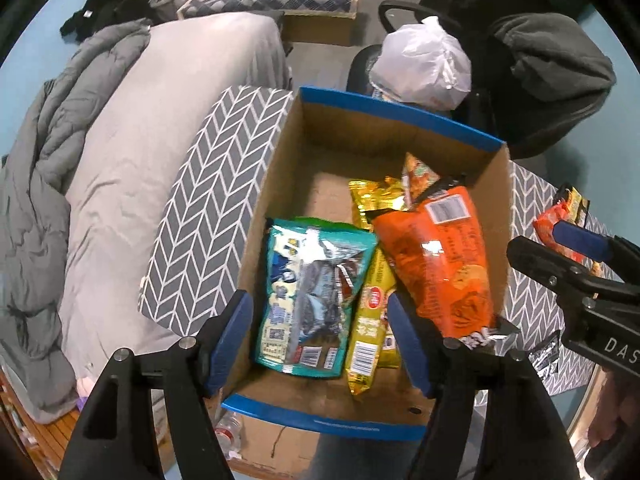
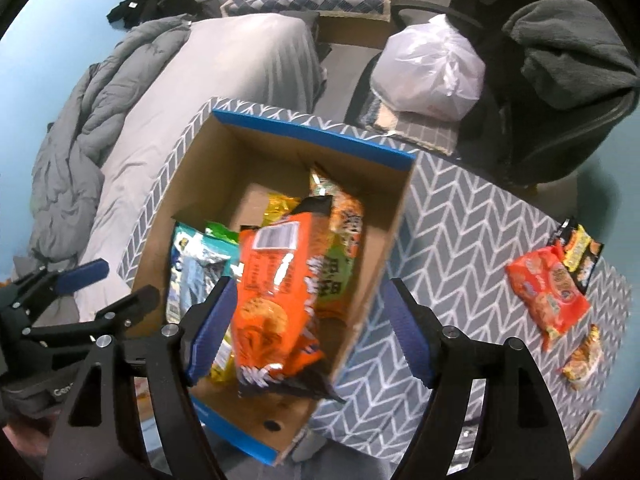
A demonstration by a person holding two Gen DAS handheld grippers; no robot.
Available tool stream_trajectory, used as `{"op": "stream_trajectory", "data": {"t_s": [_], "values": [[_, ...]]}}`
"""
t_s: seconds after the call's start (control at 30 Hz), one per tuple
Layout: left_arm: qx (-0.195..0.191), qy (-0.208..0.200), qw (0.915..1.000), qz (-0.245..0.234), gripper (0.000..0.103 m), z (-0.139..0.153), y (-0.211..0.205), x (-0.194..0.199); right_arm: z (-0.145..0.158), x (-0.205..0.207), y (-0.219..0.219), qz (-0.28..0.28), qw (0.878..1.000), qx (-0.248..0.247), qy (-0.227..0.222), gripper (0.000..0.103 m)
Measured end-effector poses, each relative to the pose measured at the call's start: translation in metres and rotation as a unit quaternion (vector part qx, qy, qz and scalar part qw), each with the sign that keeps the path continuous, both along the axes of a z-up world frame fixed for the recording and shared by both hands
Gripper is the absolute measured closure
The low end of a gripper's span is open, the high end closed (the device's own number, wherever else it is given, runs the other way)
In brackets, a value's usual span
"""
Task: Organize snacks
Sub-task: 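Withdraw both tools from the box toward the remaining snacks, then grasp the orange stick-snack bag with white band using the right tool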
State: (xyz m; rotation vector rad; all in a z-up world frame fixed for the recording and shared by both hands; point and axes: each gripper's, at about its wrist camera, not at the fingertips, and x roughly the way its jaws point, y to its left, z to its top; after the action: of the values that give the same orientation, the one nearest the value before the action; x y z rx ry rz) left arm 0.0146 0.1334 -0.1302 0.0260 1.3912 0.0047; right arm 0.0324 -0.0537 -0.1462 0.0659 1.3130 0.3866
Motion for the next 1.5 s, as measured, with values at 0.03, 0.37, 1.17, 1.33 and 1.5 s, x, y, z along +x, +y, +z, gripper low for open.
{"op": "stream_trajectory", "data": {"t_s": [0.03,0.37,1.17,1.33,1.5], "values": [[-0.001,0.0,1.0,-0.003,0.032,0.001,-0.003,0.0,0.002,-0.001,-0.004,-0.003,1.0,-0.001,-0.001,0.027],[-0.005,-0.001,0.999,-0.044,0.032,0.01,-0.047,-0.005,0.01,-0.011,-0.059,-0.047,0.999,-0.015,-0.009,0.026],[-0.006,-0.002,0.9785,-0.206,0.027,0.009,-0.208,0.001,-0.041,-0.057,-0.271,-0.209,0.975,-0.052,0.05,0.026],[-0.011,0.01,0.973,-0.23,0.024,0.0,-0.236,0.0,-0.054,-0.065,-0.312,-0.237,0.968,-0.059,0.059,0.026],[-0.013,0.019,0.969,-0.246,0.022,-0.011,-0.263,-0.002,-0.07,-0.07,-0.349,-0.263,0.96,-0.06,0.072,0.026]]}}
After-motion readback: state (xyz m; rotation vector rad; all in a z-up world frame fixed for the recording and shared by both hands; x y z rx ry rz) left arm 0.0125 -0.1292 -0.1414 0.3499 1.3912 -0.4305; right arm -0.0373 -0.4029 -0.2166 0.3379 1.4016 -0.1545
